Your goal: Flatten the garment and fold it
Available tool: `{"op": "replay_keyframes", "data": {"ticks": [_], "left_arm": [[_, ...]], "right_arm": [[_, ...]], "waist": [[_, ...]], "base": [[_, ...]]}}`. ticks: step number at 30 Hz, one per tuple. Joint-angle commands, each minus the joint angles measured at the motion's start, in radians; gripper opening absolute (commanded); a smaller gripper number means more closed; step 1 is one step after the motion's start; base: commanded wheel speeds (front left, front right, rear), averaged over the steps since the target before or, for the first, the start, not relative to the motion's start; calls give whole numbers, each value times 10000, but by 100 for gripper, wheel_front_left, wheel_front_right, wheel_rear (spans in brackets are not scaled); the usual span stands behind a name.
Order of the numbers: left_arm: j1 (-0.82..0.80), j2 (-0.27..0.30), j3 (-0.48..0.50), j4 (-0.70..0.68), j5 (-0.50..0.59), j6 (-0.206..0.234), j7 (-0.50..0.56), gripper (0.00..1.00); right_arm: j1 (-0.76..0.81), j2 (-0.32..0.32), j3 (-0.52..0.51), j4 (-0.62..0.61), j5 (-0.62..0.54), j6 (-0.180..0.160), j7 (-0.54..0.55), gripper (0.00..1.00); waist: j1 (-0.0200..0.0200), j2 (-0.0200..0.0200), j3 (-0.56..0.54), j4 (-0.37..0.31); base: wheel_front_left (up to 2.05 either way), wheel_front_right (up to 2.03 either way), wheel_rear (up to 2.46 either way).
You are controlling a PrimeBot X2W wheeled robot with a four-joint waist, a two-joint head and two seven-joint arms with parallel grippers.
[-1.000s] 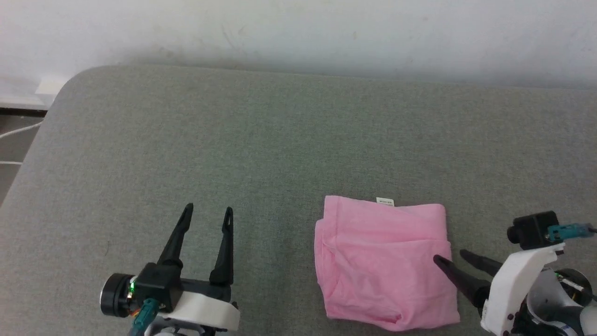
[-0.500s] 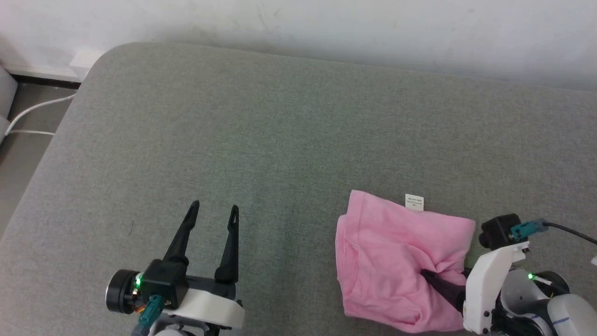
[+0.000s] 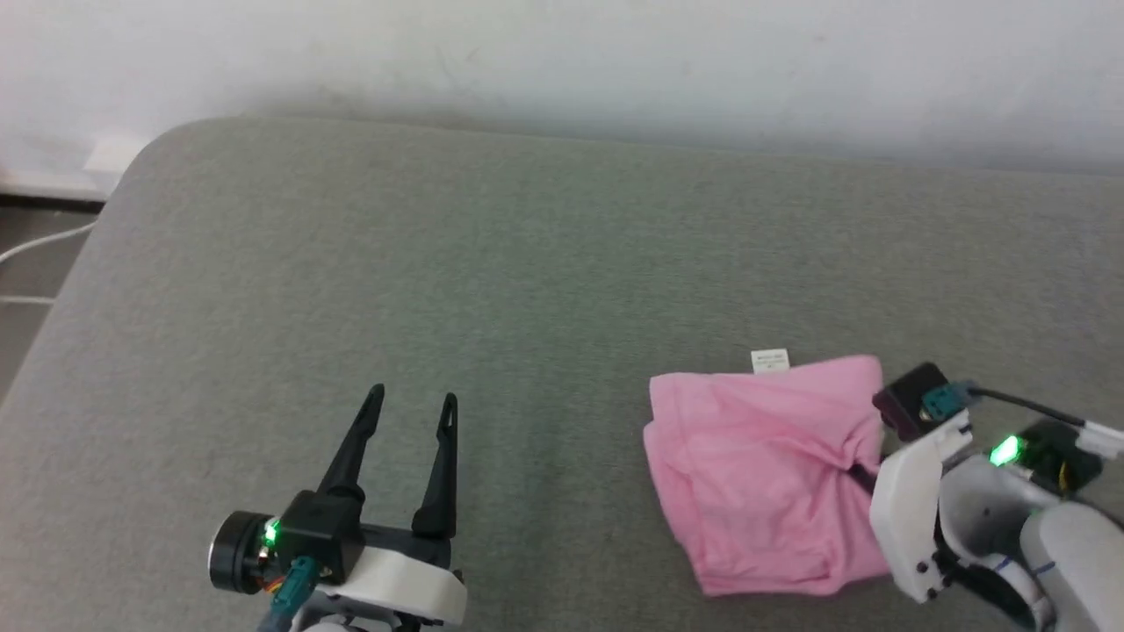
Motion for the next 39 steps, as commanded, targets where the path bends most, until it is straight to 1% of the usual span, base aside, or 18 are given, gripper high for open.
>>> {"op": "replay_keyframes", "data": {"ticks": [1, 3, 7, 9, 12, 15, 18, 21, 27, 34, 39], "left_arm": [[5, -18, -84, 33, 6, 10, -47, 100], [-47, -18, -260, 49, -19, 1, -47, 100], [-330, -18, -658, 74, -155, 65, -47, 100], [-578, -18, -897, 83, -206, 95, -47, 100], [-1018, -18, -1199, 79, -216, 131, -47, 100], [-1499, -18, -1407, 115, -175, 106, -47, 100], [-1908, -18, -1534, 170, -107, 57, -47, 100], [-2301, -18, -1610, 179, 9, -23, -47, 100], [-2884, -18, -1721, 167, 158, -178, -47, 100], [-3238, -18, -1751, 28, 231, -289, -47, 100], [-3263, -9, -1710, 125, 298, -327, -47, 100]], "right_arm": [[-353, -299, 195, -199, -199, -19, 185, 0], [-750, -897, 709, -614, -440, -19, 677, 0], [-1652, -1961, 1524, -1392, -418, -19, 1621, 0], [-2125, -2590, 1855, -1619, -463, -19, 1894, 0], [-2698, -3390, 2130, -1726, -412, -19, 1990, 0], [-3088, -3936, 2082, -1487, -443, -19, 1548, 0], [-3106, -4177, 1633, -802, -379, -19, 959, 0], [-3027, -4305, 1037, 90, -485, -19, 137, 0], [-2728, -4437, -295, 1996, -909, -19, -1378, 0], [-2699, -4614, -1537, 4056, -1689, -19, -2957, 0], [-2860, -4313, -2007, 5018, -2361, -19, -3760, 0]], "waist": [[0, 0, -184, -764], [0, 0, -134, -1207], [0, 0, 196, -2185], [0, 0, 453, -2589], [0, 0, 978, -3110], [0, 0, 1523, -3438], [0, 0, 2052, -3613], [0, 0, 2574, -3604], [0, 0, 3522, -3248], [0, 0, 4345, -2784], [0, 0, 4552, -2646]], "base": [[0, 0, 0], [0, 0, 0], [0, 0, 0], [0, 0, 0], [0, 0, 0], [0, 0, 0], [0, 0, 0], [0, 0, 0], [0, 0, 0], [0, 0, 0], [0, 0, 0]]}}
